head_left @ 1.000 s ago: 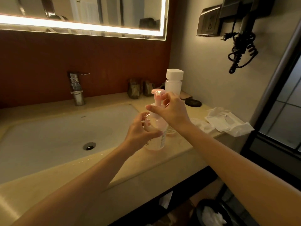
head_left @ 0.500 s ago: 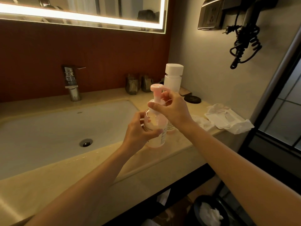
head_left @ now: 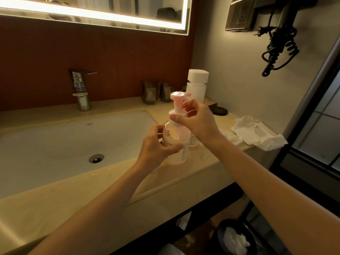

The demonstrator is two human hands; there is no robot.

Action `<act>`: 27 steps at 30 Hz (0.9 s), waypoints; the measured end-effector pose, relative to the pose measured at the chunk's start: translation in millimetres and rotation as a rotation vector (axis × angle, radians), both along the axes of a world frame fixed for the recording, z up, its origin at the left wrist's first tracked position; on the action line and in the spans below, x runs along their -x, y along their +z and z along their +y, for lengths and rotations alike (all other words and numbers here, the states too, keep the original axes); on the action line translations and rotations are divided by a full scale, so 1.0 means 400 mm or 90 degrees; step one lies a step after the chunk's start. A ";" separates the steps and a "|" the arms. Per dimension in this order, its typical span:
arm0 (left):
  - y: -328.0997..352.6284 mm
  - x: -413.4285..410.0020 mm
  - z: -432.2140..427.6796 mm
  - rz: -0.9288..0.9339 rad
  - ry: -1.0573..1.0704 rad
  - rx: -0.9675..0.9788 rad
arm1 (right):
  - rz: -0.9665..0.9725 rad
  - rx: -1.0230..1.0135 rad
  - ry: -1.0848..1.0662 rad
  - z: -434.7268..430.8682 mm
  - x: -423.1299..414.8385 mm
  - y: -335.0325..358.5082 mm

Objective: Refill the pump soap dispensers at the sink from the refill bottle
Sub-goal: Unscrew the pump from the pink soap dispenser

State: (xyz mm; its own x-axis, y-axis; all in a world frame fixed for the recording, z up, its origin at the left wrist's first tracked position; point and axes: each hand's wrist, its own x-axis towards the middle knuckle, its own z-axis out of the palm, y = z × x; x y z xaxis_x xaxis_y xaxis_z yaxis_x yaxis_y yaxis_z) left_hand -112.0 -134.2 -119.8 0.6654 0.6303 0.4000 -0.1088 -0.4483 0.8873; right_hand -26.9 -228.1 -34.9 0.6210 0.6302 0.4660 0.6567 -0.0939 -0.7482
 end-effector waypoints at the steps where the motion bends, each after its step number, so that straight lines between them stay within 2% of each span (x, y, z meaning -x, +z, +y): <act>1: 0.000 0.000 -0.001 -0.001 0.001 -0.001 | 0.015 -0.005 0.010 -0.003 -0.001 -0.001; 4: 0.000 0.001 -0.001 -0.006 0.001 0.002 | 0.122 -0.010 0.061 -0.014 -0.001 0.000; 6: 0.002 0.002 -0.001 -0.008 -0.001 0.004 | 0.134 -0.001 0.070 -0.015 -0.001 0.003; 12: 0.005 0.003 -0.005 -0.004 0.003 -0.011 | -0.054 0.016 -0.024 0.002 0.001 0.001; 19: -0.004 0.001 -0.001 -0.009 0.004 0.009 | 0.020 0.025 0.055 -0.008 0.002 0.004; 25: 0.000 0.003 -0.001 0.001 0.009 0.018 | -0.125 0.044 -0.042 0.012 0.007 -0.001; 27: 0.001 0.004 -0.001 0.005 0.009 0.021 | -0.133 0.035 -0.050 0.011 0.006 -0.003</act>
State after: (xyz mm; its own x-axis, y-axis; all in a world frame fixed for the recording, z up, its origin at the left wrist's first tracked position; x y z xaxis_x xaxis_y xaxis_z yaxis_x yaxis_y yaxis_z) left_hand -113.7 -134.7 -119.3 0.6596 0.6524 0.3732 -0.0959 -0.4195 0.9027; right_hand -29.4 -223.7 -36.2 0.5630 0.6120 0.5554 0.7857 -0.1877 -0.5895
